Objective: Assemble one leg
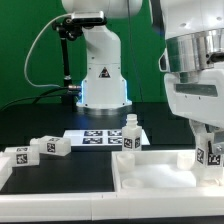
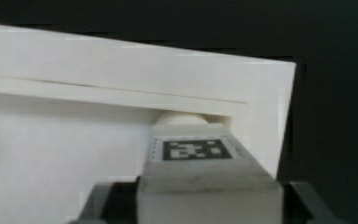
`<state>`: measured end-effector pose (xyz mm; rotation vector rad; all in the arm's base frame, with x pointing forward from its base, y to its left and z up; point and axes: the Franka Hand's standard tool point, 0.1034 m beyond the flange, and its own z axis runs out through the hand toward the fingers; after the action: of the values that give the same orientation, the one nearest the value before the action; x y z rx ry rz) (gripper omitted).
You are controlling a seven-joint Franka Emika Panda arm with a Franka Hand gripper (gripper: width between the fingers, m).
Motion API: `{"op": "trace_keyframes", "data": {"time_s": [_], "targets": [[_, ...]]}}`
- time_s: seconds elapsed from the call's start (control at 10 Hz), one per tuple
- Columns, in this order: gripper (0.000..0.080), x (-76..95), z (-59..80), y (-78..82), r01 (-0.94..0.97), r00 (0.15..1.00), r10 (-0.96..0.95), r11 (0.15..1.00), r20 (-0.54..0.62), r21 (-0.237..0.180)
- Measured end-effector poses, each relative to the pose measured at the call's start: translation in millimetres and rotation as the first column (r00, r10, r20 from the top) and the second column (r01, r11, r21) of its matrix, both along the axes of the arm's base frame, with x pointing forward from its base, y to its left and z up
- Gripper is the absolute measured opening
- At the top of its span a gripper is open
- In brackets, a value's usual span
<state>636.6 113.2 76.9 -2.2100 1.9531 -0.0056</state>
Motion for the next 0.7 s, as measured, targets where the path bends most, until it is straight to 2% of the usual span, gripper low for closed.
{"op": "trace_keyframes", "data": {"time_s": [0.1, 0.2, 0.3, 0.4, 0.5, 0.7], "targets": [[0.0285, -1.0, -0.8, 0.1, -0.095, 0.995, 0.095, 0.995, 0.007, -0.017], [0.0462, -3.5, -2.0, 1.1, -0.276, 0.961, 0.276, 0.960, 0.004, -0.050], [0.0602, -0.8, -0.9, 3.1, -0.446, 0.894, 0.448, 0.892, 0.016, -0.081], [0.0602, -0.8, -1.7, 5.5, -0.567, 0.821, 0.571, 0.817, 0.016, -0.100], [0.0641, -3.2, -3.3, 8.2, -0.605, 0.793, 0.609, 0.790, 0.012, -0.100], [0.0647, -2.6, -3.3, 5.7, -0.702, 0.706, 0.708, 0.702, 0.016, -0.122]]}}
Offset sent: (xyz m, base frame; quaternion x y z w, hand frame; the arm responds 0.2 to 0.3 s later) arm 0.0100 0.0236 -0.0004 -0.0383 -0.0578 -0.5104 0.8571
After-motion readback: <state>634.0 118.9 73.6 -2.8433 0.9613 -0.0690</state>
